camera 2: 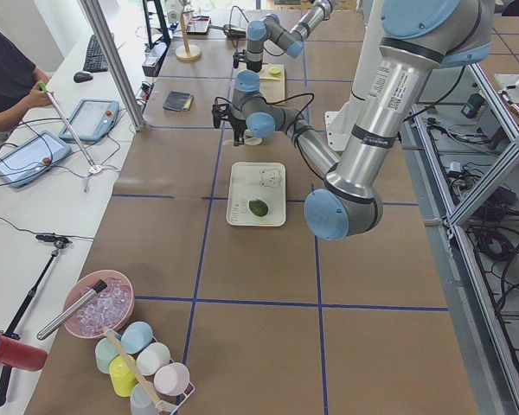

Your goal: Put spoon and bun in bowl

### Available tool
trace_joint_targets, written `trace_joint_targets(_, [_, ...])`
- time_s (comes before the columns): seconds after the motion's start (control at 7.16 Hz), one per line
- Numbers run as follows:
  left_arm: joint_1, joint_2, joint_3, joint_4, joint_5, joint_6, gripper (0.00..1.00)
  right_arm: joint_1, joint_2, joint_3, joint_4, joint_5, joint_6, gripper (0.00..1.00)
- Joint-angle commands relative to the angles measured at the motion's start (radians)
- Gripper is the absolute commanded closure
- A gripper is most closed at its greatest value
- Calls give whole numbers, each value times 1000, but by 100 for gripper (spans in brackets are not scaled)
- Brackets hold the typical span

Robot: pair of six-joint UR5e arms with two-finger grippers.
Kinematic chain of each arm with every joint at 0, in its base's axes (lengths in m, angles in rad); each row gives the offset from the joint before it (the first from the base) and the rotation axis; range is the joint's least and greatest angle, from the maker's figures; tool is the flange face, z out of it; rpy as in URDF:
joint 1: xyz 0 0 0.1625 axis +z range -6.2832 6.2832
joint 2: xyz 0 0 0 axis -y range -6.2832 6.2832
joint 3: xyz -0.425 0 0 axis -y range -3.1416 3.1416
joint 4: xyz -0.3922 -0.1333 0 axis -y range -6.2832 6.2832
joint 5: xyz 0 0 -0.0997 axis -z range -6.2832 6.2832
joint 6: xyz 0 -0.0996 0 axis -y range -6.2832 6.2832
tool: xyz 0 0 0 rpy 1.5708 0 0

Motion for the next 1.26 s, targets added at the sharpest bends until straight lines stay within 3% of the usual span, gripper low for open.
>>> trace_joint_targets(0.0, [-6,0,-2,2,-2,1,100,2,9,-6,0,1,-3,28])
trace_joint_targets(0.28, [-6,-34,13,2,-2,-11,100,3,8,-5,1,6,-7,87])
trace_joint_targets(0.42, [0,-85,56,-3,-2,-67,100,3,9,-2,1,7,-7,100])
trace_joint_targets(0.7, [11,-162,114,-32,-2,-164,100,17,6,16,1,12,-9,100])
trace_joint_targets(1.12, [52,-250,290,-245,1,-278,100,77,-5,81,-2,79,-9,100])
